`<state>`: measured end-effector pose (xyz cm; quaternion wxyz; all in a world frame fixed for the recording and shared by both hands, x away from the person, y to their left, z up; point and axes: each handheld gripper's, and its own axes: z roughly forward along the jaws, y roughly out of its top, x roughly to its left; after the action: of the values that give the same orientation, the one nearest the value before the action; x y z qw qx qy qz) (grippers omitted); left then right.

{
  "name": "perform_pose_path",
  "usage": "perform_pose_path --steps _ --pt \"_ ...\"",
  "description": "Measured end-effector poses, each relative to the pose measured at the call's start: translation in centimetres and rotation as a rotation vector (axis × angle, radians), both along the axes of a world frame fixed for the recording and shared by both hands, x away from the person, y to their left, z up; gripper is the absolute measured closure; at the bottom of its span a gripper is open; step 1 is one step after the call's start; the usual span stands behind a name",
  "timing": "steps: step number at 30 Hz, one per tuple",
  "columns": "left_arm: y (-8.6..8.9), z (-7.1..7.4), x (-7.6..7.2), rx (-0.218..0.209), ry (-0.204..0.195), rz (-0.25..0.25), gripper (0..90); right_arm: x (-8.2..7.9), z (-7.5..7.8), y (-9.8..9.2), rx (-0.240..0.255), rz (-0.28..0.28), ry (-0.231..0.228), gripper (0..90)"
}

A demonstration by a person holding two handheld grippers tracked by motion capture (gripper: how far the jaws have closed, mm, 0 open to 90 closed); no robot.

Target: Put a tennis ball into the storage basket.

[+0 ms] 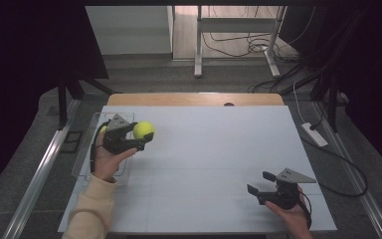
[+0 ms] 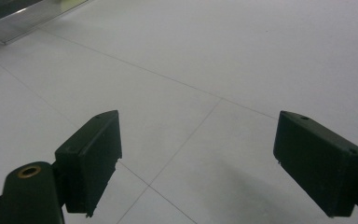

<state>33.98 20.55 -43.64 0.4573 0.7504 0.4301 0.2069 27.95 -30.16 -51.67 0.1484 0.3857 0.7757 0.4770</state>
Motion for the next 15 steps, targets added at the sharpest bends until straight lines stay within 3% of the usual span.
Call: perform_pose_path --steps 15 --pt "2.2 0.2 -0.6 -0.007 -0.004 0.058 27.1 0.0 0.0 0.1 -0.003 0.001 0.001 15.3"
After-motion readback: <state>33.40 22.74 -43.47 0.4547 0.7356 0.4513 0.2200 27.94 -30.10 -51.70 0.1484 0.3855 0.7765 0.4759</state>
